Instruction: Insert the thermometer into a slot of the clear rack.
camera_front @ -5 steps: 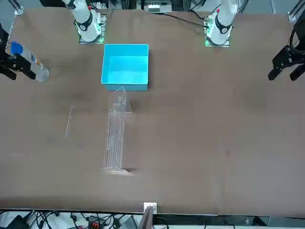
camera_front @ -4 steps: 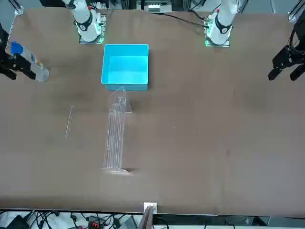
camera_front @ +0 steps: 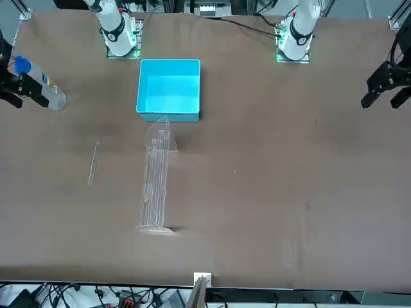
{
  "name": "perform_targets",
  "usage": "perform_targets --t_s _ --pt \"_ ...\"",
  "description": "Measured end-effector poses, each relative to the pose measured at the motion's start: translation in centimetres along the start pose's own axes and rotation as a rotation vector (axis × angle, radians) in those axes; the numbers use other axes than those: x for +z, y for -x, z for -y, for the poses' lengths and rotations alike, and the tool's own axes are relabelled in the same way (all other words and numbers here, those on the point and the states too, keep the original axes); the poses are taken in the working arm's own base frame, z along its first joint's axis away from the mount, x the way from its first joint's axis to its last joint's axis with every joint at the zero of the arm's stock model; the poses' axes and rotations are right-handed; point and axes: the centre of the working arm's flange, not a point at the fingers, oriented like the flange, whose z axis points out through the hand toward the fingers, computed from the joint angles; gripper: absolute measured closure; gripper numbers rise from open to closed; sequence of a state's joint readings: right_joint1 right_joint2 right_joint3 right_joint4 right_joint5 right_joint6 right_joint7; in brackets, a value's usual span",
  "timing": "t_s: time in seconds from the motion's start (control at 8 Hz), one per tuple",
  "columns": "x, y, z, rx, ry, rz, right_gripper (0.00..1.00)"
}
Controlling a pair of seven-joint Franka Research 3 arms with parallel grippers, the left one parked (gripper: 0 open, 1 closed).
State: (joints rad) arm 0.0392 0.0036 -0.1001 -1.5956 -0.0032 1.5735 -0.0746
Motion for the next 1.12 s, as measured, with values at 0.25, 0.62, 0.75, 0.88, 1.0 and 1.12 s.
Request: perform_targets --t_s 0.25,0.62,0.75,0.88,1.0,1.12 --pt "3.4 -1.8 -0.4 0.002 0.005 0.007 0.0" --pt "14.5 -4.2 -1.8 -0.036 0.015 -0.029 0.0" --pt "18.0 -4.5 -2.3 -0.034 0.019 -0.031 0.0" --pt "21.2 -4.8 -2.5 -0.034 0.022 -0.029 0.0" --pt "24.3 -5.0 -2.6 -0.032 0.027 -0.04 0.0" --pt "27.4 -4.9 -3.1 -0.027 0.033 -0.061 0.0"
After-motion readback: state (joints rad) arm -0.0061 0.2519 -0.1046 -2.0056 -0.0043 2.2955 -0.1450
